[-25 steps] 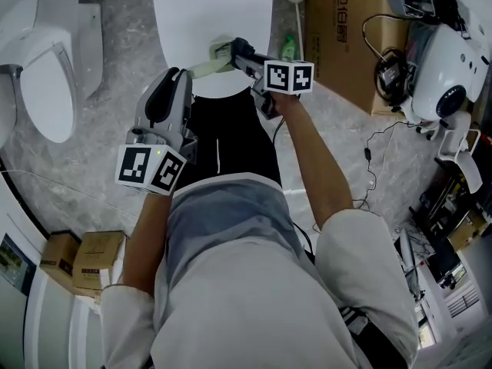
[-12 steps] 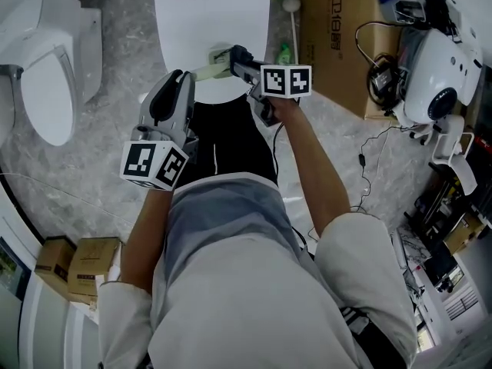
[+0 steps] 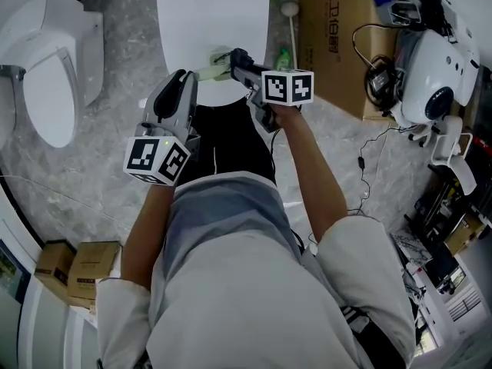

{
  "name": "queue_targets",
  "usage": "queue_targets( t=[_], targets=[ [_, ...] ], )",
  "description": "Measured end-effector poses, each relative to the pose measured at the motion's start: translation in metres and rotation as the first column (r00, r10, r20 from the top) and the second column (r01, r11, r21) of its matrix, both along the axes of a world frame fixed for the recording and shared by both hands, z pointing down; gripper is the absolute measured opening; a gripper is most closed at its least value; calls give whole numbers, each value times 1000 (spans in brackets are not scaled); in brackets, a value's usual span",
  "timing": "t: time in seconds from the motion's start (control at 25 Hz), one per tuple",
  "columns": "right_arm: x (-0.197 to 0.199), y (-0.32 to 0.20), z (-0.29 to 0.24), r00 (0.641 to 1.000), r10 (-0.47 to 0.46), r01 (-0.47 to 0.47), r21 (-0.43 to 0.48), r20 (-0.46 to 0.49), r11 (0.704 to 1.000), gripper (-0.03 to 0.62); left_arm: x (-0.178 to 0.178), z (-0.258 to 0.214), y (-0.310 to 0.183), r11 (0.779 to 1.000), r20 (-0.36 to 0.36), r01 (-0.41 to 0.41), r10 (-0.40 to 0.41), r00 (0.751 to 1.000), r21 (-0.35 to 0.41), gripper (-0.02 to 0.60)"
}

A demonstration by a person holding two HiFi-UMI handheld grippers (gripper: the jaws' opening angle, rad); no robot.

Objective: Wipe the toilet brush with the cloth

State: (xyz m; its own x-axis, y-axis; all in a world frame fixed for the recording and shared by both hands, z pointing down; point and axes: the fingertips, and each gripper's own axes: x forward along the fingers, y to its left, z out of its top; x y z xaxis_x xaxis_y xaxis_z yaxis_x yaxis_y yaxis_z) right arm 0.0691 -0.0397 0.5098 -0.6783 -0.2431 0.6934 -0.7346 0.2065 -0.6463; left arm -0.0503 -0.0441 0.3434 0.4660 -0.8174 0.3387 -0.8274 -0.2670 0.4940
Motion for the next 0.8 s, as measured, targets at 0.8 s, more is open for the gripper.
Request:
queue_targets(
  t=[0.8],
  targets=[
    [-13,-5,-64,999,-30,26,99,35,995,91,-3,-1,-6,999,2,-34,34,999,12,0]
  ],
)
